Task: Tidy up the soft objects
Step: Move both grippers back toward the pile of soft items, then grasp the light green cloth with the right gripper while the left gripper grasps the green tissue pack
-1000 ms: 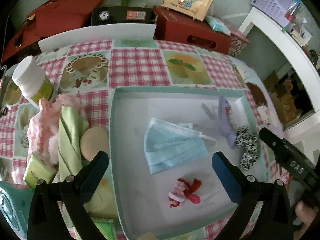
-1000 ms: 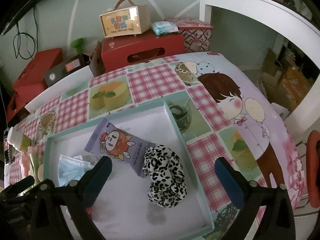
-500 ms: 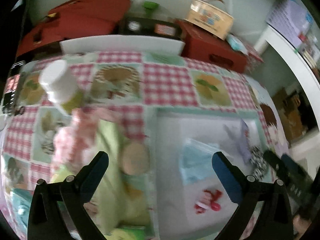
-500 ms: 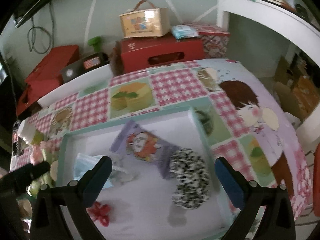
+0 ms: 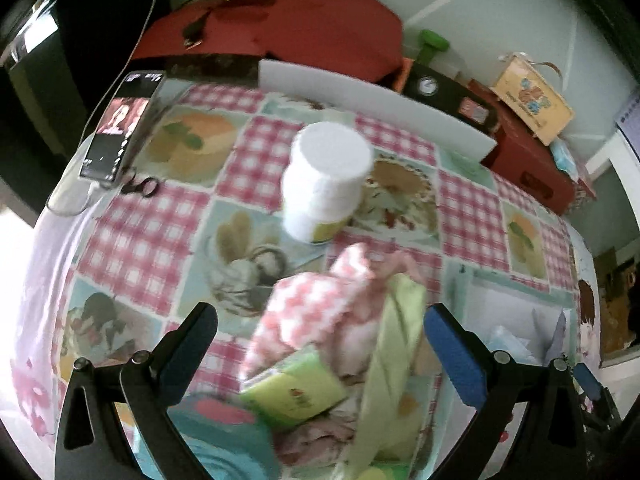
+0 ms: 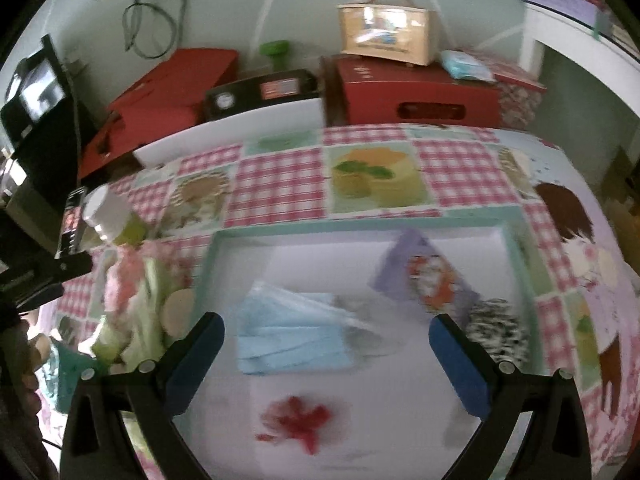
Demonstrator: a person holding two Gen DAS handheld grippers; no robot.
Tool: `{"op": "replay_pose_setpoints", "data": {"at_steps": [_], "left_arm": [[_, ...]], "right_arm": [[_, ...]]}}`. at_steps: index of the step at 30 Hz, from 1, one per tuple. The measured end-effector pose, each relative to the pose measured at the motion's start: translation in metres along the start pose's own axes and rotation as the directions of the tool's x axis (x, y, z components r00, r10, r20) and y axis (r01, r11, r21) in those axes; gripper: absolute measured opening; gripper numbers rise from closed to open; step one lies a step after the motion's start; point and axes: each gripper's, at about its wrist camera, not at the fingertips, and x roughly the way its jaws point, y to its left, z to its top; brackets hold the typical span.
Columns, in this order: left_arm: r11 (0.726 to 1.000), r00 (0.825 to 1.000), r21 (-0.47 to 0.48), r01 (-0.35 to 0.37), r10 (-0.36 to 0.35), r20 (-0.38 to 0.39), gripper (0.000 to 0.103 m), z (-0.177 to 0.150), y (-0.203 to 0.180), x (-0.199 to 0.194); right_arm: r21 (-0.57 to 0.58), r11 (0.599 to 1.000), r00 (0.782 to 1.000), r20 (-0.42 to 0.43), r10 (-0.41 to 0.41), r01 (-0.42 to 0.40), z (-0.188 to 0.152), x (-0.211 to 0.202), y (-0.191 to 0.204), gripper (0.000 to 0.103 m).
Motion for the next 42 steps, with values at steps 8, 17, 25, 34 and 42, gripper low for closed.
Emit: {"op": "replay_pose_setpoints", "data": {"at_steps": [8,17,25,34,42], "left_arm": [[1.0,0.996,-0.023,-0.006,0.004,-0.085,0.103,-0.001,0.018,0.006],[0.999,0.986,0.028,-0.032,0.036,-0.164,0.103,-0.006,0.019,0.017],[0.999,0.977,0.029,-0.032,0.038,-0.208,0.103,-0.008,0.022,0.028],[0.999,0.974,0.029,-0.023,0.029,-0.225,0.103,-0.006,0.018,0.039],[1.0,0.973,0.015,-0.021,0.024,-0.229,0.103,-0.005,0.019,0.042]], "right_arm": [[-0.08,0.981,0.984,-0.025,0.177,-0.178,0.004,0.011,0.066,0.103],[-0.185,0.955,0.971,-0.11,0.214,-0.232,-0.006,0.033,0.119,0.103],[-0.212,0.945,0.963,-0.158,0.218,-0.249,-0.016,0.051,0.134,0.098],[-0.229,0.939,0.96,-0.166,0.223,-0.258,-0.019,0.057,0.141,0.082],[-0.228,0.931,0.95,-0.192,0.245,-0.286,-0.023,0.064,0.147,0.077]]}}
